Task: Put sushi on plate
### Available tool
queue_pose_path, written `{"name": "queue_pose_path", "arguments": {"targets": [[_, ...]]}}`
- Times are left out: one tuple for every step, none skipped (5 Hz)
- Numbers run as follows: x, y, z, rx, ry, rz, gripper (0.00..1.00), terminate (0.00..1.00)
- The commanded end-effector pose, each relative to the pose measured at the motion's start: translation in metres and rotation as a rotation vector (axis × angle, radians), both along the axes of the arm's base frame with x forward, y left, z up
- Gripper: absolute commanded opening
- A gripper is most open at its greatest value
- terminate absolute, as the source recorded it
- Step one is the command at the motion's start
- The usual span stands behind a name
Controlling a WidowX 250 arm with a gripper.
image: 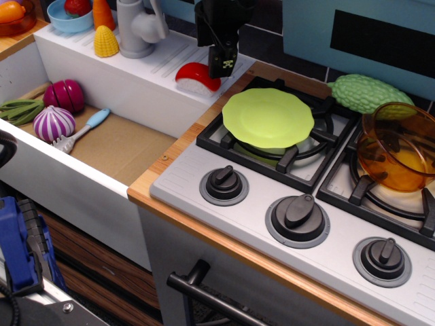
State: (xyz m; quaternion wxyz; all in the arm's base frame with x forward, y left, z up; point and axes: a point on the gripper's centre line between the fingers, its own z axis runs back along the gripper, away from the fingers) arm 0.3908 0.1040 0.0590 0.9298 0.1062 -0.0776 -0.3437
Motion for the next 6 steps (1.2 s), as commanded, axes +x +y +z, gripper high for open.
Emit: {"name": "queue_pose_path", "arguments": {"targets": [[0.007, 0.014, 0.014, -0.029, -0.089, -0.099, 1.0, 0.0], [0.004, 0.022, 0.004, -0.063, -0.084, -0.143, 1.0, 0.0], [0.005, 0.03, -0.01, -0.114, -0.083, -0.181, 1.0, 0.0], [0.006, 0.032, -0.02, -0.163, -0.083, -0.19, 1.0, 0.0], [0.012, 0.035, -0.035, -0.203, -0.101, -0.199, 1.0, 0.0], [0.016, 0.034, -0.031, -0.201, -0.083, -0.197, 0.0, 0.0]]}}
